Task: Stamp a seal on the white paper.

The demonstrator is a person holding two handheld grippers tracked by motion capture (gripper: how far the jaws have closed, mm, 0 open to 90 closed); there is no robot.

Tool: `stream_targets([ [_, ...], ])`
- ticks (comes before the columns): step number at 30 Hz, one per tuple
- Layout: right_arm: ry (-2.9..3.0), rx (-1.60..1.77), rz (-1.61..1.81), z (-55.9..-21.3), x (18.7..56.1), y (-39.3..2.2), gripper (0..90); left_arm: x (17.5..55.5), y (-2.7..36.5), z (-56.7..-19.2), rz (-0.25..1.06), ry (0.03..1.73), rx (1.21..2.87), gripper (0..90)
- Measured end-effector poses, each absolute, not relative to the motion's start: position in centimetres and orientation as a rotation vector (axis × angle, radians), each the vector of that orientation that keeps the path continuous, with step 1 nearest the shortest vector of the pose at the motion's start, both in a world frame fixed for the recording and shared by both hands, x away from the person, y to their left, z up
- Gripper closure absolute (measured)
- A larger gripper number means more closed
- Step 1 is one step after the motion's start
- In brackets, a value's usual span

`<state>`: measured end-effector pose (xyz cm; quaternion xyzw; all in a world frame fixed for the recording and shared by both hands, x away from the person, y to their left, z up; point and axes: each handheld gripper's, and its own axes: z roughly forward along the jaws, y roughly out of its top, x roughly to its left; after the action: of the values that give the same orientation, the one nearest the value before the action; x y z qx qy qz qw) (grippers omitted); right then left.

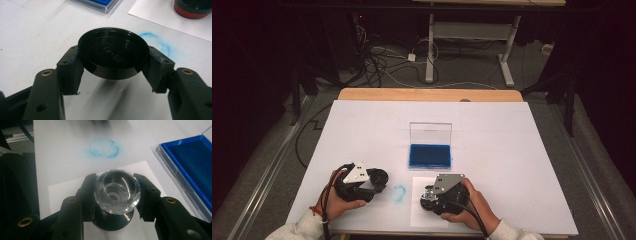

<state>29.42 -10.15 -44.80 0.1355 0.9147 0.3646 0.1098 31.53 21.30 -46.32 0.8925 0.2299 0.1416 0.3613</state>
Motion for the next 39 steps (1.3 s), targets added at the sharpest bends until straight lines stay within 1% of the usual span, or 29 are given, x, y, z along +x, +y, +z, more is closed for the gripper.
stream_targets([
  [5, 2.677, 0.447, 1.106, -44.2, 29.6, -10.5, 56.7, 31.6, 21.4, -46.2, 0.371, 0.599, 2.293, 36.9],
  [10, 2.601, 0.478, 1.227, -42.3, 29.7, -11.7, 56.7, 31.6, 21.3, -46.2, 0.372, 0.598, 2.295, 36.9],
  [19, 2.514, 0.484, 1.244, -40.3, 29.5, -13.0, 56.7, 31.6, 21.4, -46.2, 0.373, 0.598, 2.292, 36.9],
  [39, 2.454, 0.539, 1.234, -39.6, 30.2, -15.0, 56.7, 31.6, 21.4, -46.1, 0.371, 0.598, 2.287, 36.8],
])
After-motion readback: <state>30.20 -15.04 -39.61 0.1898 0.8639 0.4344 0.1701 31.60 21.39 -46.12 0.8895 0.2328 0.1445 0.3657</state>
